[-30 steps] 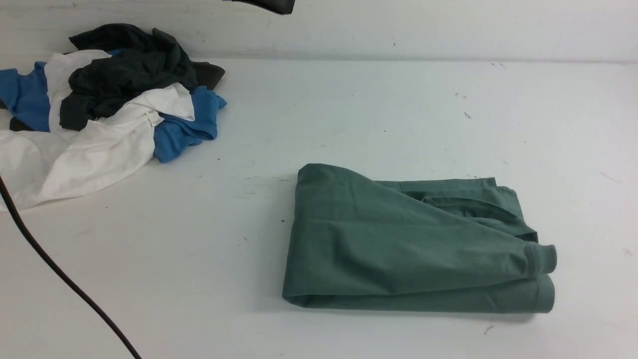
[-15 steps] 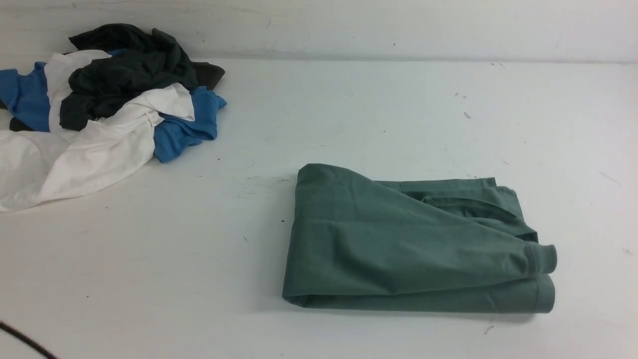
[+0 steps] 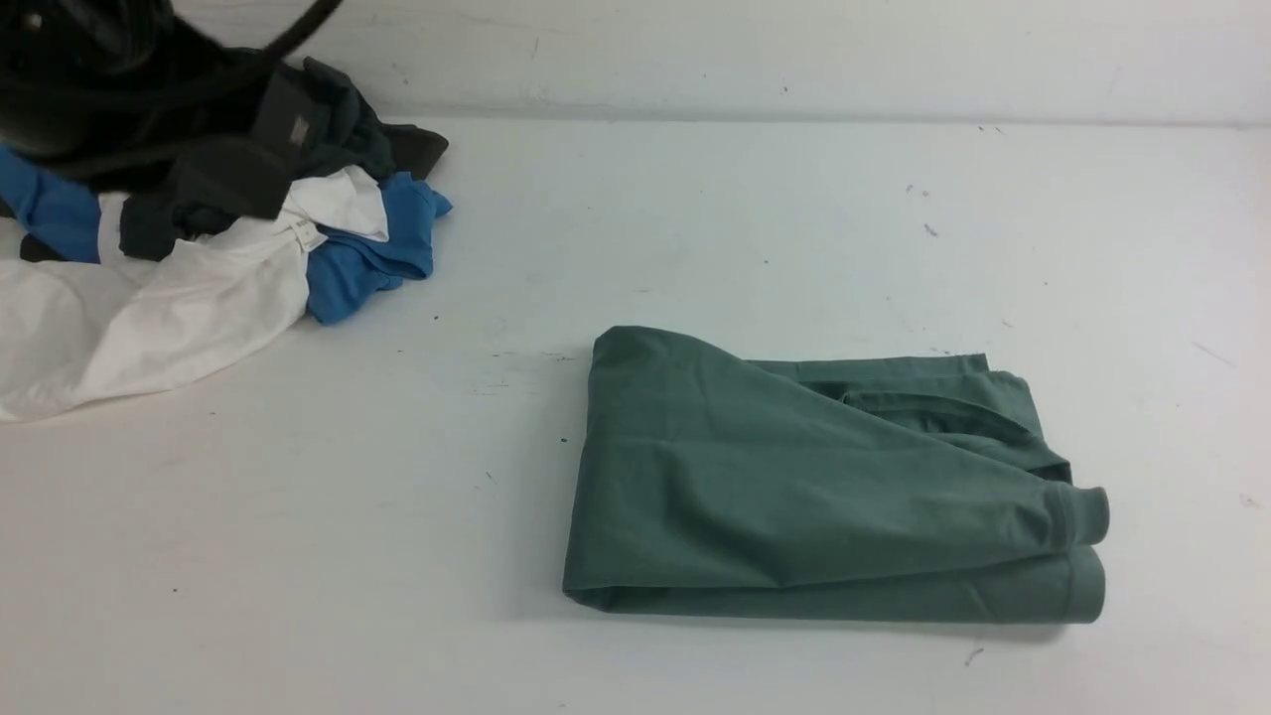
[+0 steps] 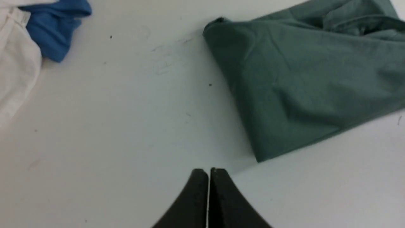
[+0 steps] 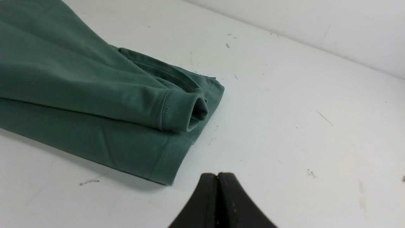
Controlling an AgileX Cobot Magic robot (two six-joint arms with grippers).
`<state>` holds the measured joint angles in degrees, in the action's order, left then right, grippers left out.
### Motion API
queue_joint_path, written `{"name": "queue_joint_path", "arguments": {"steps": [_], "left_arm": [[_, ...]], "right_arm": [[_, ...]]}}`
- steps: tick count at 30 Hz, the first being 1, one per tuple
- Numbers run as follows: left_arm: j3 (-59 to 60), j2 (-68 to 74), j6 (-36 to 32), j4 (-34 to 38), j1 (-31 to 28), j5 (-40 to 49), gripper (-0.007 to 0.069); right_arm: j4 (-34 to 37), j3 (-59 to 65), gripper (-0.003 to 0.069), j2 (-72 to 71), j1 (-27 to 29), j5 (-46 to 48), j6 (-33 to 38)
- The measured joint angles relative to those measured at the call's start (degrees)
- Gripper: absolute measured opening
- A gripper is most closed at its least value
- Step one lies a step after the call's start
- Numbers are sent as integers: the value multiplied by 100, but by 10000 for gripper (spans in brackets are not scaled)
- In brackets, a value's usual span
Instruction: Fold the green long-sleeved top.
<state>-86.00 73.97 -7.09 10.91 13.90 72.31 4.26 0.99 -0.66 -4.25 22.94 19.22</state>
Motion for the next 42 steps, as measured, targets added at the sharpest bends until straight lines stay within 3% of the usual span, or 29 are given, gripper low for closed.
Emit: {"name": "queue_joint_path", "arguments": {"steps": [9,18,24,28,30,34,42], "left_arm": [[931,-244,-100,-221,0,-25,-4],[2189,-1982,-169,-341,0,-174,-4],[4084,-3862,-164,-26,0,-2240,-4],[5618,-5159,-164,256,0,-4506,-4],[6159,-5568,-164,311,0,-5131,-4],[6939,-6128,-158,369,0,-5762,-4],[7787,-6355,-158,386,0,-5778,-4]], "right_arm": [[22,0,-15,0,0,0,-1168],[24,0,-15,0,0,0,-1281],[24,0,-15,0,0,0,-1293],[29,0,-15,0,0,0,-1293],[29,0,-15,0,0,0,-1293],[29,0,-15,0,0,0,-1293],[29,0,-15,0,0,0,-1293]]}}
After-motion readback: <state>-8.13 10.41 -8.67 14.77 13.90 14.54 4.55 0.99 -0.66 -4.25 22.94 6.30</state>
